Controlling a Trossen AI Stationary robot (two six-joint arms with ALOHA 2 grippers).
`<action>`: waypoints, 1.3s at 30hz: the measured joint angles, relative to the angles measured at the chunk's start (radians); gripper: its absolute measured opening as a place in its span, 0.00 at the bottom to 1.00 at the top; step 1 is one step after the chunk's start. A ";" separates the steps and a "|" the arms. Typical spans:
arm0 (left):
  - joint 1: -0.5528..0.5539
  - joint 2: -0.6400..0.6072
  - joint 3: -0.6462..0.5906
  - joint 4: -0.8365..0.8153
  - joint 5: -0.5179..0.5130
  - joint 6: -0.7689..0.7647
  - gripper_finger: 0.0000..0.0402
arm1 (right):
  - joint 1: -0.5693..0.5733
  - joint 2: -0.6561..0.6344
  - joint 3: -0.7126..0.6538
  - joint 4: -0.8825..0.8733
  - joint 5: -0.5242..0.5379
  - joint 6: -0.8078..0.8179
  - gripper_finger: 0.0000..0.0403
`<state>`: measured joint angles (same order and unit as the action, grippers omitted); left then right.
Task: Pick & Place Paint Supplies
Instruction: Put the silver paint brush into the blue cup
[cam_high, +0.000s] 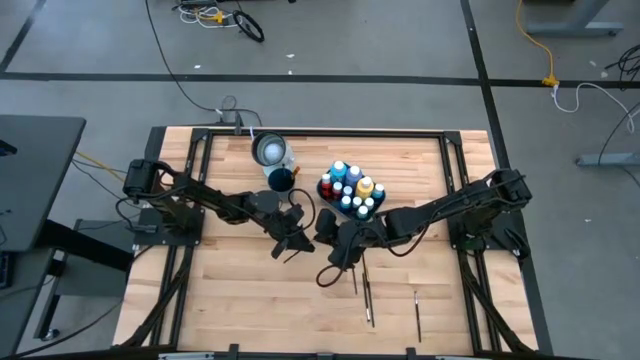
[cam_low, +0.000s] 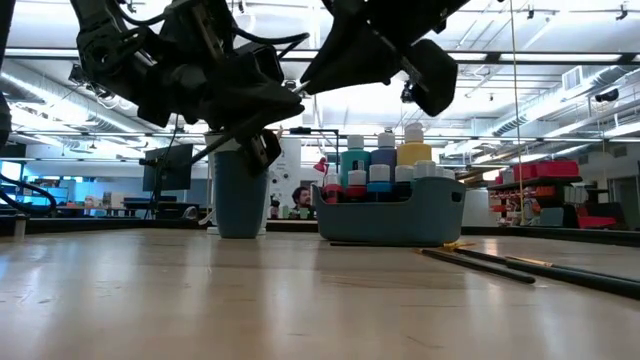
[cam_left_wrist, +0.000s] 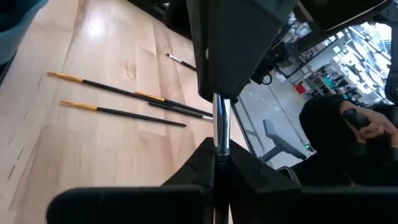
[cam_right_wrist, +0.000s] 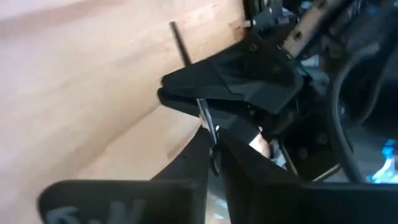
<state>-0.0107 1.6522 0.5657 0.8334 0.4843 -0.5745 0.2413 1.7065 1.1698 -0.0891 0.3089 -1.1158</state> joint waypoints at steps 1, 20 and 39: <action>-0.001 0.000 0.001 -0.006 -0.005 0.003 0.05 | 0.001 0.000 0.000 0.002 0.005 0.035 0.10; -0.005 -0.141 -0.001 -0.014 -0.252 0.229 0.05 | 0.097 -0.006 -0.009 -0.216 0.081 0.910 0.24; -0.044 -0.347 -0.062 -0.066 -1.273 0.663 0.05 | 0.085 -0.005 -0.252 0.013 -0.081 1.067 0.22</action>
<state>-0.0544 1.3051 0.5039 0.7677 -0.7886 0.0885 0.3264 1.7012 0.9176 -0.0759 0.2279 -0.0488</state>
